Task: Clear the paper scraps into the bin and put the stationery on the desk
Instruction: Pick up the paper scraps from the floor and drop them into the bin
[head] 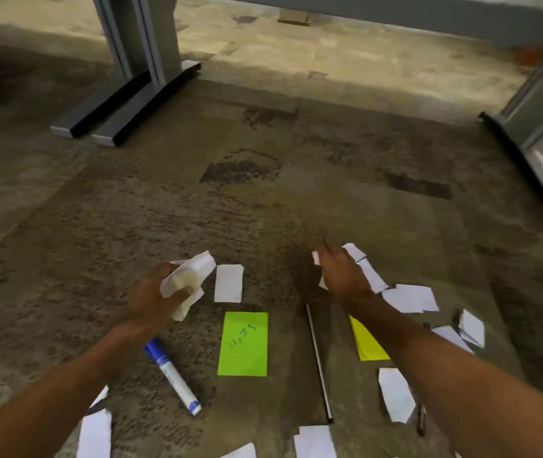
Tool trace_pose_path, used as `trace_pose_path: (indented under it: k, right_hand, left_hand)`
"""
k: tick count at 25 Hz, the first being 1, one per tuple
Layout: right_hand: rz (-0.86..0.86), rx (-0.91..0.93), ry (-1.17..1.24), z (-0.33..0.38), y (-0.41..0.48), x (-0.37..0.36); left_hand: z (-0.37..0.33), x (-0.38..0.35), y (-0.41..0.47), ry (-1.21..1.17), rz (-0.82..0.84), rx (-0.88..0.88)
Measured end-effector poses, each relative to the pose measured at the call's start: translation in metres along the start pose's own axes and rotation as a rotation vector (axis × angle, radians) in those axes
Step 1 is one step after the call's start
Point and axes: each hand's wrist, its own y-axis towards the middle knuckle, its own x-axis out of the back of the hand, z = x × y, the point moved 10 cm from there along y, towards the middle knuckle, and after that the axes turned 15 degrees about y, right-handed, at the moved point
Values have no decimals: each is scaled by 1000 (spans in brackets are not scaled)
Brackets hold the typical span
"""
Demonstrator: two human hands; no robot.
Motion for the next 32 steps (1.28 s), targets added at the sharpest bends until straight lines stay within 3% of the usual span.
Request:
trace_pose_path:
  k: [3, 7, 9, 13, 17, 19, 22, 24, 28, 32]
  right_hand:
    - [-103, -181, 331, -48, -8, 11]
    - [-231, -193, 545, -57, -22, 8]
    - [-228, -191, 504, -52, -22, 1]
    - [-65, -177, 251, -38, -20, -32]
    - [-82, -168, 152, -37, -16, -36]
    - [-212, -217, 384, -41, -21, -19]
    - [-485, -417, 954, -73, -39, 4]
    - [-469, -542, 1254, -91, -55, -2]
    - [-409, -527, 1958, -88, -88, 10]
    - [-406, -468, 2141, -97, -134, 55]
  left_hand:
    - [-8, -6, 3, 20, -6, -28]
    - [-8, -17, 1, -79, 31, 26]
    - [-7, -20, 0, -92, 54, 42]
    - [-12, -13, -5, -65, 21, 25]
    - [-6, -8, -8, -37, 33, 45]
    - [0, -6, -9, -15, 47, 73]
    - [1, 1, -10, 37, 23, 102]
    - [-9, 3, -13, 51, 4, 96]
    - [-59, -7, -24, 22, 19, -17]
    - [-153, -31, -46, -111, 125, -169]
